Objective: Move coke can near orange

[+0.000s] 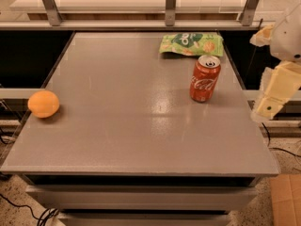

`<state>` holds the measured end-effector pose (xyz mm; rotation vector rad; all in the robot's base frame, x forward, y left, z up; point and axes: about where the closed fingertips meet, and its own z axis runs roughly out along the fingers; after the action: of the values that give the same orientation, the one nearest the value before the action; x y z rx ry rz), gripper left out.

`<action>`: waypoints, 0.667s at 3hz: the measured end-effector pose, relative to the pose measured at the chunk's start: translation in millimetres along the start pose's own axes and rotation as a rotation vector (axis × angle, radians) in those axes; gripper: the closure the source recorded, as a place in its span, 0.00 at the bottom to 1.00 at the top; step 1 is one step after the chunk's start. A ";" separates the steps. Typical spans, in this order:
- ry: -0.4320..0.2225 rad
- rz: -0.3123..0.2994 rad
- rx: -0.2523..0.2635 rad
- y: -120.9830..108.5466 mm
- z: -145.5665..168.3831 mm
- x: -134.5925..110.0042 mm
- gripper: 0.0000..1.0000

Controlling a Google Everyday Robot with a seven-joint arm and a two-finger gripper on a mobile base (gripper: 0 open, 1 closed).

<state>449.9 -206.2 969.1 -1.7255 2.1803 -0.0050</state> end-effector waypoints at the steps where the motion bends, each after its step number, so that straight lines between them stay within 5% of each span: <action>1: -0.104 -0.013 -0.039 -8.4 21.3 -10.9 0.00; 2: -0.191 -0.020 -0.066 -18.1 41.9 -22.3 0.00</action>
Offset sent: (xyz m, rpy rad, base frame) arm 0.0527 0.0370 -0.0448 0.2876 0.0143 0.1133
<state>482.8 -180.7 940.1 -1.7073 2.0457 0.2197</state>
